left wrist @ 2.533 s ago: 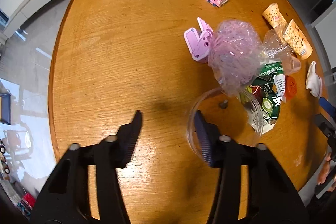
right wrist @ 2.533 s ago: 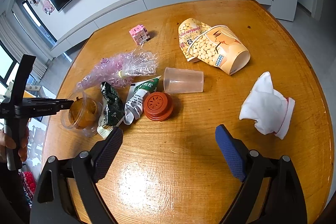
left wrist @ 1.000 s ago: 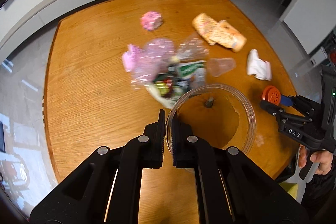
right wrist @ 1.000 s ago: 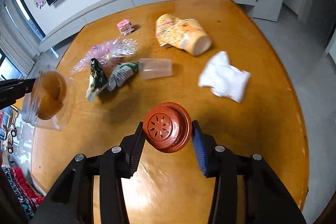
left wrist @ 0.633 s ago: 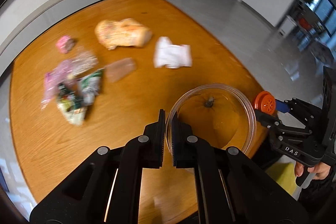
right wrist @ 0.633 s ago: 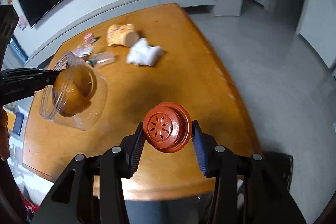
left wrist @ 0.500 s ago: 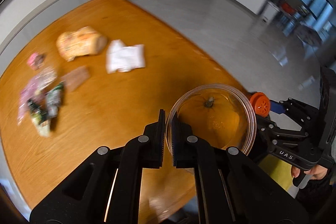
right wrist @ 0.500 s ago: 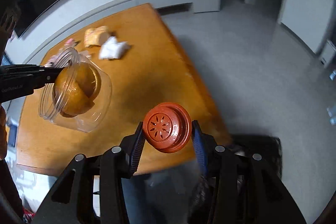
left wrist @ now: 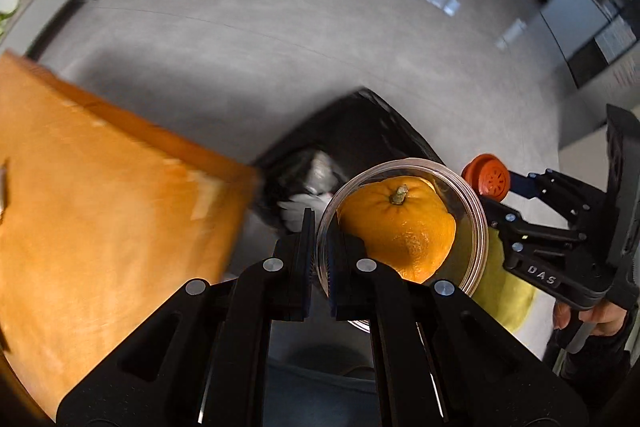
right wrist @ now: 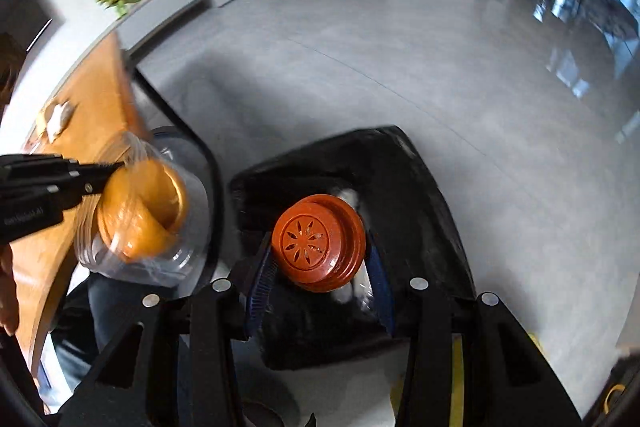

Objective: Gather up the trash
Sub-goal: 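Carry the tub and red lid over the black bin and open both grippers, then move both tools back over the table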

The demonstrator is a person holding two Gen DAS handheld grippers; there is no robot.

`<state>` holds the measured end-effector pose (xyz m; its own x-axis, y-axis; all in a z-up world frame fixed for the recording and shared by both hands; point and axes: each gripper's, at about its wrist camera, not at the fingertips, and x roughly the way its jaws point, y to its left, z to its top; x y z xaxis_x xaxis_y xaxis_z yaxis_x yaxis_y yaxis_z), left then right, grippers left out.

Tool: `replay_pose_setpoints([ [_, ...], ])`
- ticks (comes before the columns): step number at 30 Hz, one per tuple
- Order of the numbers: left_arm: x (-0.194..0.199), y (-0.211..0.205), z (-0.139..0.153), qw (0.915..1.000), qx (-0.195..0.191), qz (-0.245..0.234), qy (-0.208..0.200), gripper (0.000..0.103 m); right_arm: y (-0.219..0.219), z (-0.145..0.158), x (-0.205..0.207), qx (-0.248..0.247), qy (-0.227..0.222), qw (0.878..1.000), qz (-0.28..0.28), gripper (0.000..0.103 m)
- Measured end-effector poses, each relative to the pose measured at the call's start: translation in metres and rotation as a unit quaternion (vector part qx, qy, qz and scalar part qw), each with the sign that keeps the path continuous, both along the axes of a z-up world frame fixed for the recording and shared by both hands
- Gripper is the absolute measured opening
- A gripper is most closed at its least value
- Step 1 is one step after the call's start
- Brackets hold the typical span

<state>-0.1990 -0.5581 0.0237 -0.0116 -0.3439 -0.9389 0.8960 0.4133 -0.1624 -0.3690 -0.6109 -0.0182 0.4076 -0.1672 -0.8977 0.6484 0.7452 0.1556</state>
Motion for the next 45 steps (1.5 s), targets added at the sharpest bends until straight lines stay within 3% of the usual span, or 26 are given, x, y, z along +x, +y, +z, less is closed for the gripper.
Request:
replay_pose_setpoints([
  [1,-0.005,-0.008,-0.006,1.0000,0.006,-0.006,0.001,0.005,-0.004,-0.003,-0.004,0.003,0.003,1.000,-0.004,0.046],
  [4,-0.012,-0.028,-0.025,0.9994,0.023,-0.014,0.020,0.010,-0.014,-0.010,-0.016,-0.001,0.011,0.999,-0.033,0.076],
  [5,-0.012,-0.035,-0.032,0.9990,0.033,-0.013,0.028,0.013,-0.016,-0.011,-0.019,-0.001,0.011,0.999,-0.039,0.077],
  [6,-0.010,-0.039,-0.036,0.9988,0.034,-0.010,0.033,0.029,-0.018,-0.011,-0.020,0.003,0.009,0.999,-0.043,0.077],
  [7,-0.008,-0.041,-0.038,0.9988,0.034,-0.006,0.036,0.069,-0.018,-0.010,-0.020,0.006,0.005,0.999,-0.046,0.076],
  [8,-0.008,-0.043,-0.037,0.9991,0.030,0.000,0.030,0.089,-0.017,-0.010,-0.019,0.006,0.002,0.999,-0.046,0.076],
  [9,-0.010,-0.040,-0.033,0.9998,0.013,0.006,0.015,0.097,-0.016,-0.010,-0.017,0.004,0.004,0.999,-0.046,0.077],
  [17,-0.008,-0.009,0.004,0.9984,-0.025,0.009,-0.050,0.097,-0.004,0.002,0.000,0.002,-0.010,1.000,-0.022,0.077],
  [25,0.022,0.035,0.026,0.9952,-0.045,0.047,-0.073,0.097,0.031,0.022,0.063,-0.013,-0.012,0.999,0.044,0.076],
  [31,0.062,0.089,0.033,0.9906,-0.050,0.104,-0.073,0.097,0.071,0.043,0.122,-0.022,-0.022,0.994,0.105,0.077],
  [37,0.108,0.163,0.046,0.9781,-0.052,0.182,-0.085,0.097,0.122,0.066,0.193,-0.032,-0.033,0.982,0.182,0.077],
  [40,0.134,0.204,0.052,0.9678,-0.051,0.229,-0.090,0.097,0.149,0.072,0.227,-0.035,-0.034,0.975,0.217,0.077],
  [45,0.173,0.281,0.058,0.9429,-0.046,0.317,-0.091,0.097,0.190,0.075,0.276,-0.029,-0.033,0.963,0.265,0.077],
])
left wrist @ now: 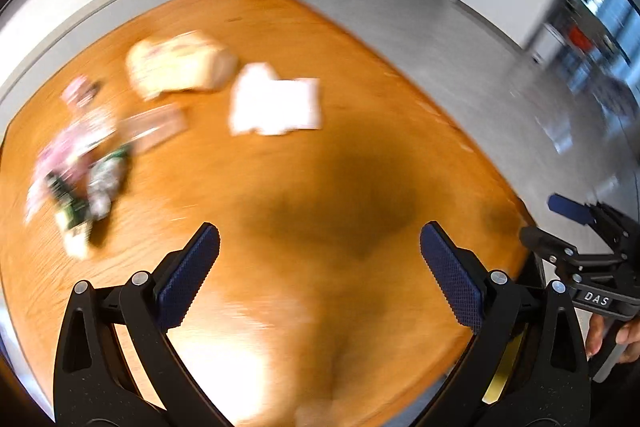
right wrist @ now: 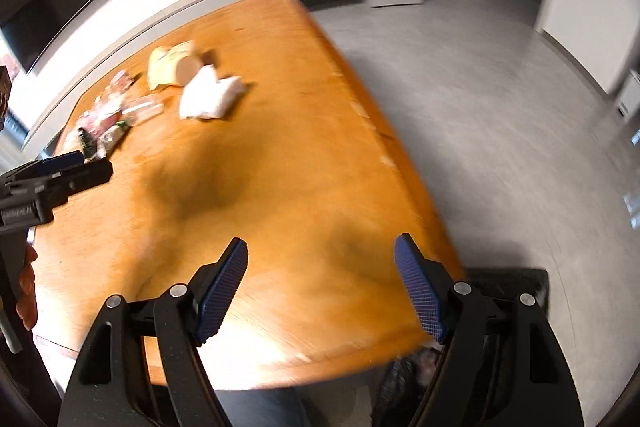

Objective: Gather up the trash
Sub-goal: 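Move both tools back over the table, then grasp the dark green snack bag with the left gripper while the right grasps the white-green packet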

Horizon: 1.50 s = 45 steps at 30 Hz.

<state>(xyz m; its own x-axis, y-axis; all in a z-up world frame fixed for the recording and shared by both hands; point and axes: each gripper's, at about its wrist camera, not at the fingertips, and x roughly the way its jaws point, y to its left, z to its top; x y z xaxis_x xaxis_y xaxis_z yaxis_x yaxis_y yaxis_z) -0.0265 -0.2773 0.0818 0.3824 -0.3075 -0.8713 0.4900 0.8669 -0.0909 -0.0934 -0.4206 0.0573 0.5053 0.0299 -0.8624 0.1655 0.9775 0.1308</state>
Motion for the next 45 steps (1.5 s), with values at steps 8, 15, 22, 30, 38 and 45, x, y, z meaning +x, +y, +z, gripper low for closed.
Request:
replay_pose_setpoints([
  [8,0.058,0.124,0.003,0.9883,0.004,0.152,0.003,0.097,0.066,0.006,0.063,0.008,0.003,0.997,0.073,0.077],
  [15,0.107,0.194,-0.024,0.9679,0.028,0.248,0.031,0.097,0.129,0.002,0.106,0.024,0.006,0.992,0.127,0.077],
  [22,0.142,0.223,-0.063,0.9575,0.026,0.280,0.065,0.097,0.184,-0.008,0.142,0.044,0.022,0.985,0.166,0.077],
  [30,0.146,0.231,-0.074,0.9678,0.068,0.238,0.043,0.047,0.213,-0.023,0.191,0.076,0.055,0.983,0.155,0.077],
  [38,0.123,0.264,-0.070,0.9698,0.084,0.227,0.029,0.029,0.255,-0.045,0.234,0.118,0.094,0.980,0.131,0.077],
  [45,0.094,0.269,-0.055,0.9726,0.076,0.219,0.021,0.029,0.285,-0.055,0.242,0.029,0.088,0.985,0.148,0.036],
])
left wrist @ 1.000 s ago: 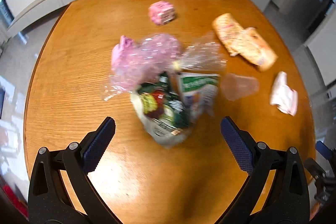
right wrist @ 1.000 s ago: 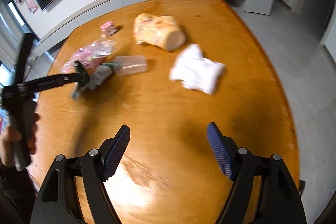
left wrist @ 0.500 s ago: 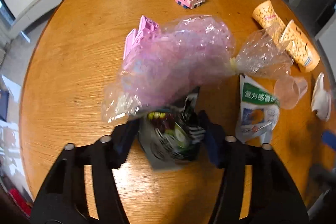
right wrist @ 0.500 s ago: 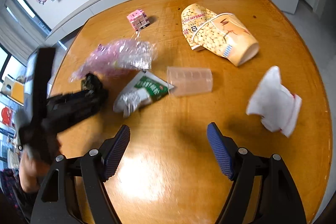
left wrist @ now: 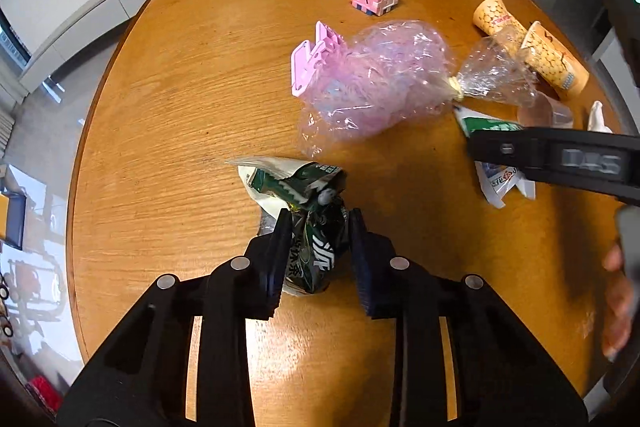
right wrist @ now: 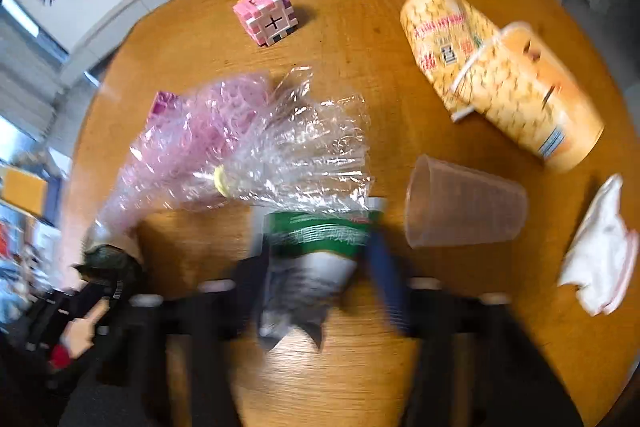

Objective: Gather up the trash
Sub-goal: 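Grasp the dark green snack bag with the left gripper while the right grasps the white-green packet, then carry snack bag and packet over the bin and open both grippers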

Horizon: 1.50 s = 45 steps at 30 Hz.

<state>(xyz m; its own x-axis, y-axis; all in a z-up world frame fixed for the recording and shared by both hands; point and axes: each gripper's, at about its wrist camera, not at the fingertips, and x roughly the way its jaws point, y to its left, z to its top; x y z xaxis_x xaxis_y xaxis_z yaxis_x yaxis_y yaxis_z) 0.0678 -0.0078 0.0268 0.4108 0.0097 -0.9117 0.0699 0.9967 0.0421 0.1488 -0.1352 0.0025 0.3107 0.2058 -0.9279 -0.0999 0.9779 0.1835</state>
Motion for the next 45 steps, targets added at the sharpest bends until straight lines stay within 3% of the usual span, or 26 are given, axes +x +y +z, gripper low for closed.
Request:
replay_pose_setpoints([
  [5,-0.016,-0.013,0.008,0.9999,0.001,-0.008,-0.008,0.029,-0.005,0.007,-0.025,0.003,-0.007,1.000,0.017,0.028],
  [17,-0.055,-0.045,0.032,0.9991,-0.012,-0.030,-0.027,0.029,-0.068,0.042,-0.104,0.024,-0.052,0.998,0.001,0.027],
  [22,-0.073,-0.073,0.048,0.9975,-0.023,-0.051,-0.043,0.007,-0.114,0.056,-0.135,0.023,-0.068,0.997,-0.023,0.027],
  [24,-0.072,-0.068,0.052,0.9976,-0.037,-0.042,-0.041,0.007,-0.130,0.061,-0.143,0.023,-0.074,0.996,-0.033,0.027],
  [27,-0.065,-0.046,0.063,0.9982,-0.022,0.006,-0.056,0.007,-0.147,0.064,-0.153,0.030,-0.081,0.995,-0.045,0.027],
  [29,-0.051,-0.032,0.061,0.9986,0.014,0.031,-0.041,0.033,-0.153,0.064,-0.156,0.036,-0.082,0.995,-0.049,0.027],
  [30,-0.046,-0.028,0.059,0.9987,0.020,0.033,-0.034,0.081,-0.155,0.064,-0.157,0.037,-0.083,0.995,-0.051,0.027],
  [31,-0.039,-0.025,0.054,0.9989,0.022,0.030,-0.029,0.096,-0.157,0.064,-0.159,0.038,-0.083,0.994,-0.052,0.027],
  [34,-0.023,-0.018,0.037,0.9989,0.039,0.025,-0.009,0.096,-0.163,0.062,-0.160,0.039,-0.081,0.995,-0.053,0.027],
  [36,-0.014,-0.013,0.026,0.9991,0.029,0.029,0.003,0.096,-0.167,0.061,-0.161,0.039,-0.080,0.994,-0.055,0.027],
  [38,-0.006,-0.010,0.015,0.9991,0.026,0.033,0.005,0.088,-0.171,0.061,-0.163,0.039,-0.081,0.994,-0.057,0.027],
  [39,-0.002,-0.009,0.011,0.9992,0.023,0.031,0.009,0.073,-0.172,0.061,-0.164,0.039,-0.081,0.994,-0.059,0.027],
  [40,0.002,-0.008,0.007,0.9989,0.025,0.036,0.016,0.050,-0.174,0.060,-0.165,0.040,-0.082,0.994,-0.060,0.027],
  [42,0.008,-0.001,-0.004,0.9984,-0.008,0.049,0.028,0.022,-0.179,0.062,-0.169,0.041,-0.085,0.993,-0.065,0.027],
  [43,0.010,0.005,-0.010,0.9970,-0.040,0.058,0.032,0.022,-0.181,0.063,-0.171,0.042,-0.086,0.993,-0.066,0.027],
  [45,0.009,0.010,-0.011,0.9958,-0.052,0.072,0.022,0.018,-0.187,0.064,-0.176,0.041,-0.090,0.993,-0.070,0.027],
])
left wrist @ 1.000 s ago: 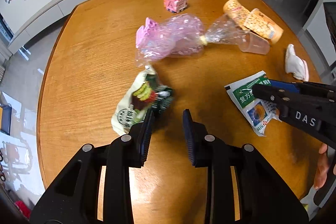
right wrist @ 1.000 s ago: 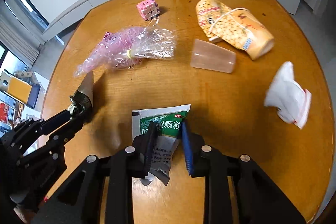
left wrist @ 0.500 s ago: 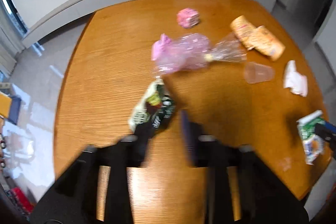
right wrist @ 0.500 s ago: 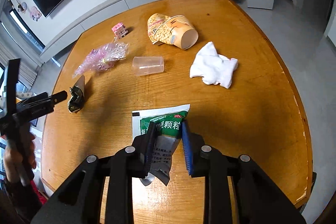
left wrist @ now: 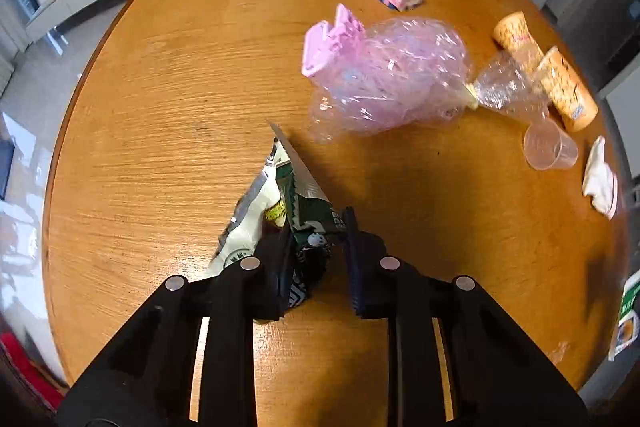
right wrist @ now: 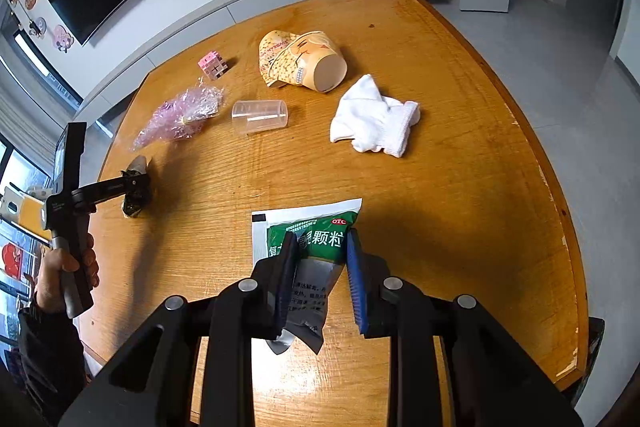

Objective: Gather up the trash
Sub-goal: 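Carry snack bag and packet over the bin and open both grippers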

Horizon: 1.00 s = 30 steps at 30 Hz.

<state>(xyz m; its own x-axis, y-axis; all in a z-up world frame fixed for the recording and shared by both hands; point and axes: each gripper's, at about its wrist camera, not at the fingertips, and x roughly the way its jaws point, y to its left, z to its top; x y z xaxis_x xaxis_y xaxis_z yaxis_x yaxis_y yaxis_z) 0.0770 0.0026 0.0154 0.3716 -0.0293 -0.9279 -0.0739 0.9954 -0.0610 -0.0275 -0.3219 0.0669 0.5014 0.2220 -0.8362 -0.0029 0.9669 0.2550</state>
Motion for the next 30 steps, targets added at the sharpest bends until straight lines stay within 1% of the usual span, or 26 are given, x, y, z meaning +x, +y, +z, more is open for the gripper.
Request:
replay_pose_setpoints([
  [1,-0.002,0.003,0.001,0.9999,-0.009,0.007,-0.003,0.017,-0.003,0.001,-0.003,0.000,-0.003,1.000,-0.001,0.027],
  [2,-0.005,0.004,0.002,0.9996,-0.028,0.009,-0.003,0.016,-0.006,0.003,-0.007,0.000,-0.005,1.000,-0.003,0.027],
  [3,-0.008,0.002,0.005,0.9993,-0.038,0.003,-0.002,0.015,-0.010,0.005,-0.012,0.002,-0.009,1.000,-0.005,0.027],
  [6,-0.022,-0.024,0.018,0.9984,-0.038,-0.041,-0.010,0.015,-0.022,0.011,-0.029,0.004,-0.019,1.000,-0.013,0.027],
  [9,-0.044,-0.067,0.036,0.9940,-0.040,-0.098,-0.025,0.015,-0.037,0.015,-0.050,0.002,-0.027,0.999,-0.027,0.027],
  [10,-0.053,-0.089,0.043,0.9908,-0.038,-0.126,-0.031,0.015,-0.045,0.017,-0.059,0.001,-0.031,0.999,-0.034,0.027],
  [11,-0.060,-0.105,0.047,0.9882,-0.040,-0.144,-0.034,0.015,-0.050,0.017,-0.065,0.001,-0.032,0.999,-0.039,0.027],
  [13,-0.079,-0.147,0.057,0.9801,-0.038,-0.189,-0.045,0.015,-0.064,0.018,-0.080,0.002,-0.034,0.998,-0.051,0.027],
  [15,-0.097,-0.182,0.063,0.9727,-0.040,-0.223,-0.050,0.015,-0.082,0.017,-0.097,0.001,-0.035,0.997,-0.069,0.027],
  [17,-0.115,-0.224,0.067,0.9617,-0.044,-0.265,-0.053,0.015,-0.100,0.015,-0.114,0.002,-0.036,0.996,-0.087,0.027],
  [19,-0.127,-0.255,0.068,0.9538,-0.048,-0.292,-0.052,0.015,-0.120,0.012,-0.135,0.000,-0.039,0.993,-0.108,0.027],
  [22,-0.151,-0.310,0.066,0.9389,-0.054,-0.337,-0.048,0.015,-0.149,0.007,-0.168,-0.009,-0.039,0.989,-0.141,0.027],
  [25,-0.174,-0.363,0.065,0.9206,-0.063,-0.383,-0.042,0.015,-0.178,-0.001,-0.203,-0.016,-0.034,0.984,-0.176,0.027],
  [26,-0.185,-0.383,0.064,0.9123,-0.065,-0.403,-0.038,0.015,-0.189,-0.005,-0.217,-0.018,-0.030,0.981,-0.190,0.027],
  [27,-0.196,-0.399,0.062,0.9060,-0.066,-0.417,-0.034,0.015,-0.197,-0.009,-0.227,-0.021,-0.027,0.979,-0.201,0.027],
  [28,-0.209,-0.421,0.059,0.8962,-0.068,-0.437,-0.027,0.015,-0.207,-0.014,-0.239,-0.023,-0.022,0.976,-0.215,0.027],
  [30,-0.226,-0.452,0.050,0.8819,-0.071,-0.466,-0.014,0.015,-0.226,-0.025,-0.260,-0.025,-0.011,0.969,-0.244,0.027],
])
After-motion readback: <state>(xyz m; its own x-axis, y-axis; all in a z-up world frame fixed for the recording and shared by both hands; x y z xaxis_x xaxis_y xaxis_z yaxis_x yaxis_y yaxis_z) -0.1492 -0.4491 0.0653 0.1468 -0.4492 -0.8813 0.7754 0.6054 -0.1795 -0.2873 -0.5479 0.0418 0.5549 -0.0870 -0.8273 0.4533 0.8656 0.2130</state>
